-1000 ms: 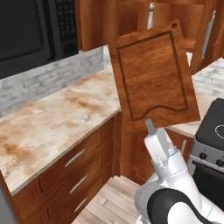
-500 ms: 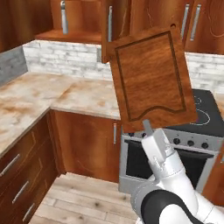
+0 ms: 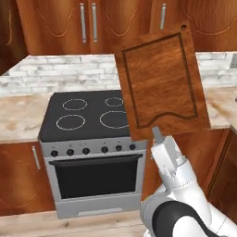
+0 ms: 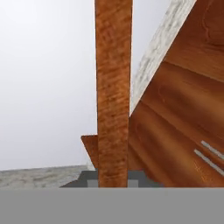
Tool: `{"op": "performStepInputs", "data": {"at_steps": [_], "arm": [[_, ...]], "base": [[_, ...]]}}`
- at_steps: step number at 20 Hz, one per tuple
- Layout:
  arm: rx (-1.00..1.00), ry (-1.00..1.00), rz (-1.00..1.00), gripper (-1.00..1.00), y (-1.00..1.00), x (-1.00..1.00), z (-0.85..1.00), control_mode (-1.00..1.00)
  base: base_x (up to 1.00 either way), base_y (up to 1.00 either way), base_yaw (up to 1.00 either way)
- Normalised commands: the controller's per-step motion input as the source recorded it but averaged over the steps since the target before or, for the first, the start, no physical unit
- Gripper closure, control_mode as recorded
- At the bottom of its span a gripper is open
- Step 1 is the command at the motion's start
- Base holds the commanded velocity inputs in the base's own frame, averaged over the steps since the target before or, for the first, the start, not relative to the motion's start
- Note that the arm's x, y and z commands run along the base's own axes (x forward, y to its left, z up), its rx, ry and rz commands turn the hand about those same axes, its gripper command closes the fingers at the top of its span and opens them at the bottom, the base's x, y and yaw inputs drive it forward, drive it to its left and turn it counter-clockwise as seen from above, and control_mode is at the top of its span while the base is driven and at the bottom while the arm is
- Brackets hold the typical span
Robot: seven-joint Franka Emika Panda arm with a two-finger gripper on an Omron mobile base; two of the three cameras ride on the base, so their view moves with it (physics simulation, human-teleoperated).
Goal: Move the cutting board and knife to the sink. Then move spray from the cabinet to the counter.
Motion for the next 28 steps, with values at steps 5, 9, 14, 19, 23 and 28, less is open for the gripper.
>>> {"op": "performStepInputs", "data": {"at_steps": [5,9,14,19,23,28], "arm": [[0.0,0.0,0.0,1.0,0.0,0.0,0.0,1.0],[0.0,0.0,0.0,1.0,0.0,0.0,0.0,1.0],[0.0,0.0,0.0,1.0,0.0,0.0,0.0,1.0],[0.0,0.0,0.0,1.0,0.0,0.0,0.0,1.0],[0.0,0.0,0.0,1.0,0.0,0.0,0.0,1.0],[0.0,0.0,0.0,1.0,0.0,0.0,0.0,1.0]], "base": [[-0.05,-0.9,-0.64],[-0.03,-0.76,-0.6],[-0.32,-0.04,-0.58],[-0.21,0.0,-0.71],[-0.02,0.07,-0.73],[0.0,0.29,-0.74]]}}
